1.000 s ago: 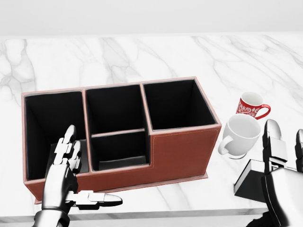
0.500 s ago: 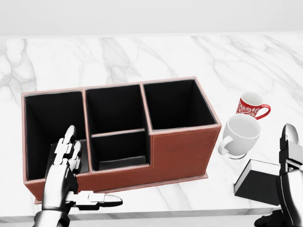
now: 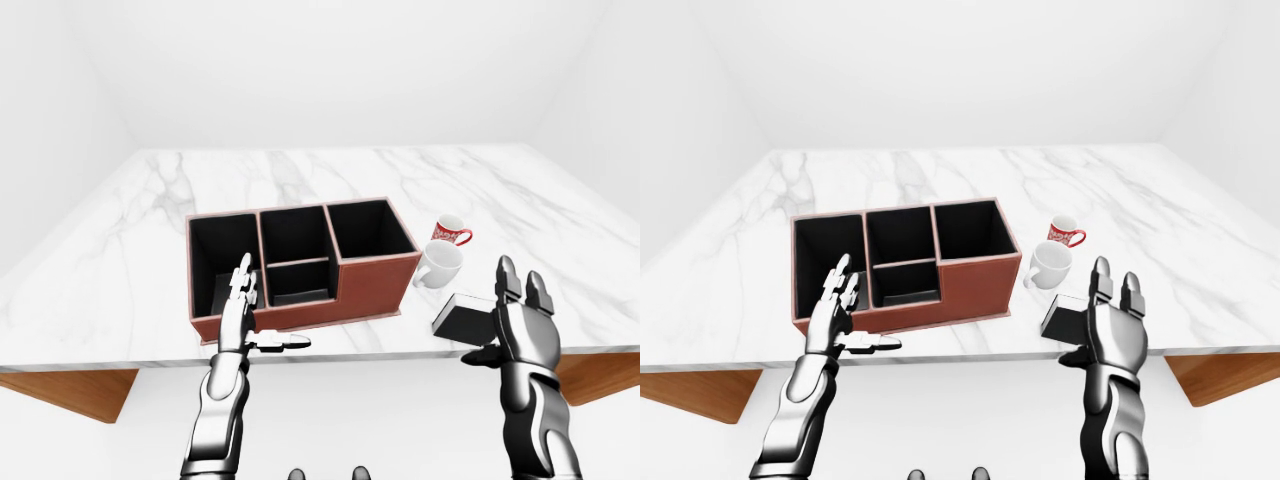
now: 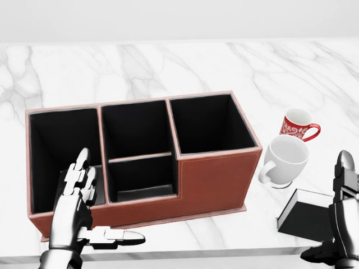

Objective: Pick up the book and place it in the right compartment of the caddy.

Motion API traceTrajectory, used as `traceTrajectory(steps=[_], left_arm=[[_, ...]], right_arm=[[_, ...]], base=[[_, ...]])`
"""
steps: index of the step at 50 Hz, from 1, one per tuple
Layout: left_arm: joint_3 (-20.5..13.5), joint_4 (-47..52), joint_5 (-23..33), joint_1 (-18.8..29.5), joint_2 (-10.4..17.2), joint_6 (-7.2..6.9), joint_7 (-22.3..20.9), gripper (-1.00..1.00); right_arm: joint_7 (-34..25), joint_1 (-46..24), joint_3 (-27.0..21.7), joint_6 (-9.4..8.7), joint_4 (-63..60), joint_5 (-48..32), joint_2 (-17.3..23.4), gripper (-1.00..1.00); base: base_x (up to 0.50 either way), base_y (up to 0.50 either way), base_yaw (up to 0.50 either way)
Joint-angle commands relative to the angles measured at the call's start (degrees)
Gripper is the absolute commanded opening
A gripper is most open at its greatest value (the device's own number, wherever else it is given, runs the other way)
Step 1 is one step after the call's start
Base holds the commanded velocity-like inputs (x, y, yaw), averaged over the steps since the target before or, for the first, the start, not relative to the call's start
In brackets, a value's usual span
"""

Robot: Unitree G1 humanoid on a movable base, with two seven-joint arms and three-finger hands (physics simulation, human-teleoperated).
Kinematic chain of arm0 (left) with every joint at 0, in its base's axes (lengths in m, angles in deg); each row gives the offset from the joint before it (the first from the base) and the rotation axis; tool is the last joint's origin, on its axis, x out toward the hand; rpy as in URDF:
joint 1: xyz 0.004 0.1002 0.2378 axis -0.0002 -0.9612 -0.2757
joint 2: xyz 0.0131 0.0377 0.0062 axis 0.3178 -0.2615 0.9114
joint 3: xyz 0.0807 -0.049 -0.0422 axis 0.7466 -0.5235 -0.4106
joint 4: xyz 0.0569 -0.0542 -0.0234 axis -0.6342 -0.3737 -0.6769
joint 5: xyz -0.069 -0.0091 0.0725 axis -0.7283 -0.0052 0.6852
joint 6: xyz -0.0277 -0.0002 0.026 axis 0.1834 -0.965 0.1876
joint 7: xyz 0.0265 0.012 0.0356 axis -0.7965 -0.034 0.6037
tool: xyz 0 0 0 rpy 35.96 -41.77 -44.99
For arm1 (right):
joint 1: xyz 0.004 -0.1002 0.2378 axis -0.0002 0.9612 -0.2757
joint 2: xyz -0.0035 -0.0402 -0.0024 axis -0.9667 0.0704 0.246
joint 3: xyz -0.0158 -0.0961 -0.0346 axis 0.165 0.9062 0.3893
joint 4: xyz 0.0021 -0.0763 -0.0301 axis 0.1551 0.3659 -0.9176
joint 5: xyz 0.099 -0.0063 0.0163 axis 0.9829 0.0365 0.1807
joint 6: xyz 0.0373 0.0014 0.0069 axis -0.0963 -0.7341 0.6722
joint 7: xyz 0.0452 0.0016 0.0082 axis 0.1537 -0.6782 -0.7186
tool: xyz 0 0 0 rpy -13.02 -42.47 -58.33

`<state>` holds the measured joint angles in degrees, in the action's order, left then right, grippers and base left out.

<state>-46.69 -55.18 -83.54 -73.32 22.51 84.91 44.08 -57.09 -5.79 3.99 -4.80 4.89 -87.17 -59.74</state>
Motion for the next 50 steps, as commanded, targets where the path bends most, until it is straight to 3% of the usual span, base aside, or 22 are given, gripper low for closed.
traceTrajectory(steps=[1,11,19,32,41,46,47,48,49,50], left_arm=[[-0.03,0.40,-0.18,-0.02,0.01,-0.06,-0.15,1.00],[0.06,1.07,-0.10,-0.31,-0.04,-0.38,-0.08,1.00],[0.04,0.08,-0.01,-0.09,-0.04,0.46,0.00,1.00],[0.09,0.00,0.11,-0.03,-0.04,0.56,0.09,1.00],[0.05,0.40,0.03,-0.18,-0.06,0.51,0.13,1.00],[0.03,0.89,-0.04,-0.22,-0.04,0.12,0.13,1.00],[0.05,1.05,-0.04,-0.26,-0.05,0.01,0.13,1.00],[0.08,1.09,0.00,-0.29,-0.05,0.05,0.15,1.00],[0.10,1.48,0.04,-0.43,-0.05,-0.10,0.17,1.00],[0.10,1.51,0.03,-0.51,-0.06,-0.05,0.17,1.00]], right_arm=[[6.46,-12.62,1.75,0.00,21.87,5.60,6.95,1.00],[7.88,-13.08,3.43,0.00,23.78,8.06,8.73,1.00],[9.16,-14.21,3.79,0.00,26.75,9.52,9.59,1.00],[15.59,-17.72,5.53,0.00,40.02,15.11,11.43,1.00],[22.58,-26.13,8.57,0.00,60.66,20.25,13.99,1.00],[23.27,-28.68,10.05,0.00,66.05,22.18,14.67,1.00],[23.60,-28.82,10.20,0.00,66.60,22.47,14.67,0.86],[24.21,-29.45,10.43,0.00,69.02,23.02,14.67,0.29],[24.24,-29.87,10.73,0.00,70.65,23.56,14.72,0.18],[24.55,-30.00,10.91,0.00,71.23,23.92,14.76,-0.11]], base=[[0.00,0.00,0.00],[0.00,0.00,0.00],[0.00,0.00,0.00],[0.00,0.00,0.00],[0.00,0.00,0.00],[0.00,0.00,0.00],[0.00,0.00,0.00],[0.00,0.00,0.00],[0.00,0.00,0.00],[0.00,0.00,0.00]])
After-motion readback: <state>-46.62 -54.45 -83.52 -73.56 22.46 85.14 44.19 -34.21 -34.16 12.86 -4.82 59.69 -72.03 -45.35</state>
